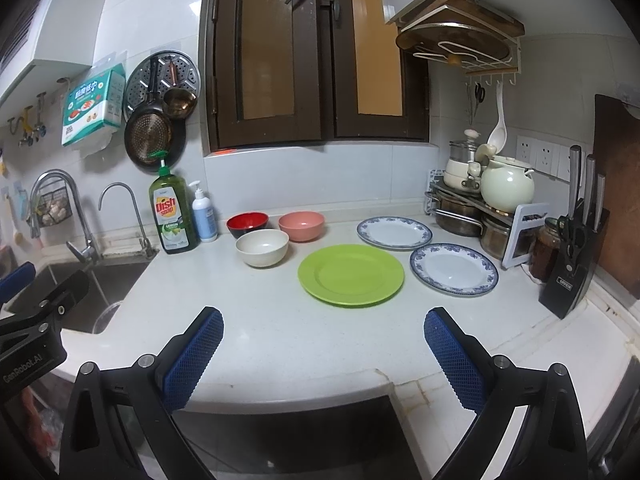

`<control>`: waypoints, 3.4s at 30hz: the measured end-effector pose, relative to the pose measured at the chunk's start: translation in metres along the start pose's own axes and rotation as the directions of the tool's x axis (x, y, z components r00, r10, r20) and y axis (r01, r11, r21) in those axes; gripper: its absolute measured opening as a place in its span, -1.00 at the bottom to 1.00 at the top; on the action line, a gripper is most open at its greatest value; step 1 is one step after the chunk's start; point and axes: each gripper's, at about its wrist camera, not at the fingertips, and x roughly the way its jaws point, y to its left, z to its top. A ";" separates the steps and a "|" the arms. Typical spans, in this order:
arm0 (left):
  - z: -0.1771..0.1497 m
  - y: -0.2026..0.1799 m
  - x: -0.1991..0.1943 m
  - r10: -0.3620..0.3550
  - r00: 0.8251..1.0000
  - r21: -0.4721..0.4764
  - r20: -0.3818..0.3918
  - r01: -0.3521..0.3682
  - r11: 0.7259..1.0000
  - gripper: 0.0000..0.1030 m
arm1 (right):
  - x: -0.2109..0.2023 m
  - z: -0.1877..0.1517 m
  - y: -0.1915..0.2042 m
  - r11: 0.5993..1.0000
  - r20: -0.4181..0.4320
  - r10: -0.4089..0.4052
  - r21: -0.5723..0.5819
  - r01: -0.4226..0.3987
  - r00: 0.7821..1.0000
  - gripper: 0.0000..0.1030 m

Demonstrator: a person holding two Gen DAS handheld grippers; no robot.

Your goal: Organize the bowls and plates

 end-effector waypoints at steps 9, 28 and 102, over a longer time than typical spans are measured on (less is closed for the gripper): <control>0.002 0.001 0.004 -0.008 1.000 -0.003 0.000 0.008 1.000 1.00 | 0.004 0.002 0.002 1.000 -0.004 -0.003 -0.002 0.003 1.000 0.98; 0.009 -0.009 0.075 -0.062 0.995 -0.019 -0.082 0.061 0.998 1.00 | 0.057 0.009 0.005 0.999 -0.051 -0.024 0.032 0.025 0.998 0.98; -0.009 -0.194 0.464 -0.275 0.727 0.043 -0.629 0.385 0.922 -0.28 | 0.420 0.014 -0.150 0.977 -0.550 -0.056 0.143 0.160 0.833 -0.12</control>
